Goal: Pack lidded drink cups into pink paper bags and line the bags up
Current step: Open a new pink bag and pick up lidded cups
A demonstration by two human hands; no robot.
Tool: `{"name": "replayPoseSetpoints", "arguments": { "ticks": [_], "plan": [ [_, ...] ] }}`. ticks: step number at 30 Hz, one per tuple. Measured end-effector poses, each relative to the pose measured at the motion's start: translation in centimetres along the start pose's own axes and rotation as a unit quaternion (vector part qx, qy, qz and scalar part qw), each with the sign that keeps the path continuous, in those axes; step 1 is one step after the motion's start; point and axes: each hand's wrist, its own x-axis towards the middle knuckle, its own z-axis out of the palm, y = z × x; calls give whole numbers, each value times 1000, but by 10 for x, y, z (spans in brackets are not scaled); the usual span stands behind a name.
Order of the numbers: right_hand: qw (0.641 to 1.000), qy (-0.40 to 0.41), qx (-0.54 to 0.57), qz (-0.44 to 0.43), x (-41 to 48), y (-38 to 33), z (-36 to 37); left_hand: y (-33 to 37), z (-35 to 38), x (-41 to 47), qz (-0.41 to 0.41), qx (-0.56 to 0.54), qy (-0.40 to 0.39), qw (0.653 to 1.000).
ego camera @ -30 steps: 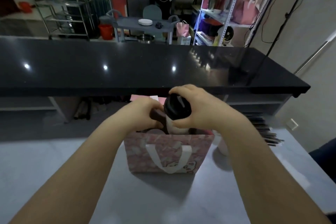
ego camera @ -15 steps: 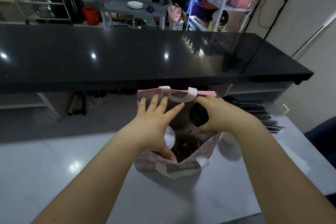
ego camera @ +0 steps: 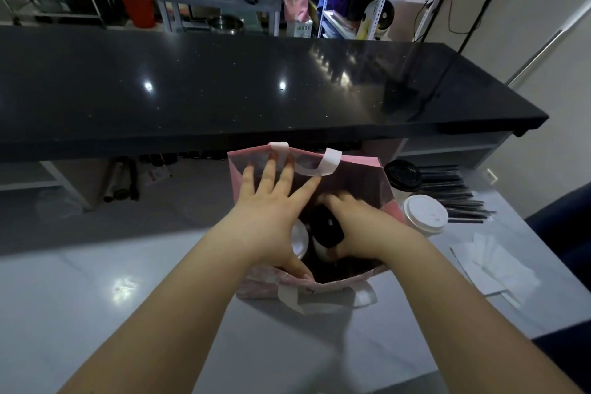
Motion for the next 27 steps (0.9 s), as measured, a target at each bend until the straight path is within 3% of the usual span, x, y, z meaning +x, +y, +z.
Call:
{"name": "replayPoseSetpoints", "arguments": {
  "ticks": [3,15,20,27],
  "plan": [
    [1000,-14,-27,4,6,-2,9,1,2,0,1,3,3,1000],
    [998,-14,55,9,4,9,-1,-4,6,-5,-5,-3,31,1000],
    [998,-53,32,3,-1,7,7,-2,6,-7,-12,11,32,999],
    [999,-42,6,-26,4,6,14,-1,5,-8,-20,16,30,999]
  ]
}}
